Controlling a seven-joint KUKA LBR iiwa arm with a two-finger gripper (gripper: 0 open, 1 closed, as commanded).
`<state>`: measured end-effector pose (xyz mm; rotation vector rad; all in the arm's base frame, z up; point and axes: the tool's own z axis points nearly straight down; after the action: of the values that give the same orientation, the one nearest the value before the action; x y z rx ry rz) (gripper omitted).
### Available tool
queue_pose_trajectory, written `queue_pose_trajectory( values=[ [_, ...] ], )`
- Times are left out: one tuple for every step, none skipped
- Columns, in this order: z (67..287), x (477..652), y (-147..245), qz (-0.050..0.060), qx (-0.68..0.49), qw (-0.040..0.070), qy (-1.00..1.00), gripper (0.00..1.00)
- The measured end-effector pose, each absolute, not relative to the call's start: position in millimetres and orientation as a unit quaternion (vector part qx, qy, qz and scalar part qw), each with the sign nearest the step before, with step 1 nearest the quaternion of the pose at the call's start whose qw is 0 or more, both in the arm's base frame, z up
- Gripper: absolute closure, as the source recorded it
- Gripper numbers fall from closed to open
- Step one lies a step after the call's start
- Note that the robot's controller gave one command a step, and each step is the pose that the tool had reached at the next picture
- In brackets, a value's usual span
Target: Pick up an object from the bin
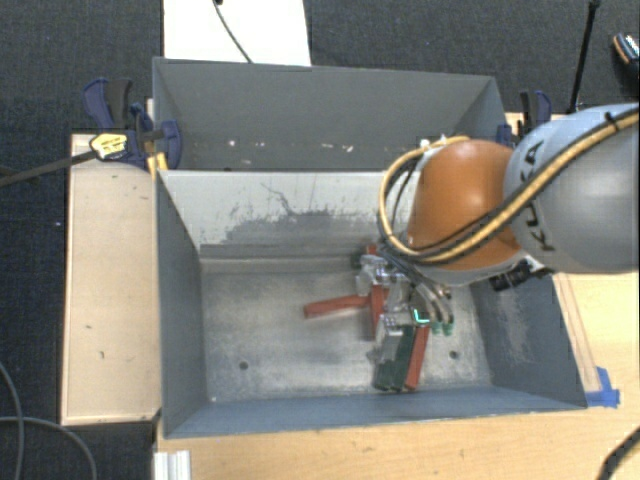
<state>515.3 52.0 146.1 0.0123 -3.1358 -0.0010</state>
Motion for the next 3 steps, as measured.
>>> queue_pose_trajectory(
  values=[
    [170,543.1,25,0.000,0.028,-0.003,-1.000,0.00],
    [68,553.3,75,-0.001,0.170,0.001,-0.985,0.00],
    [71,554.9,74,-0.001,0.167,-0.001,-0.986,1.00]
  ],
)
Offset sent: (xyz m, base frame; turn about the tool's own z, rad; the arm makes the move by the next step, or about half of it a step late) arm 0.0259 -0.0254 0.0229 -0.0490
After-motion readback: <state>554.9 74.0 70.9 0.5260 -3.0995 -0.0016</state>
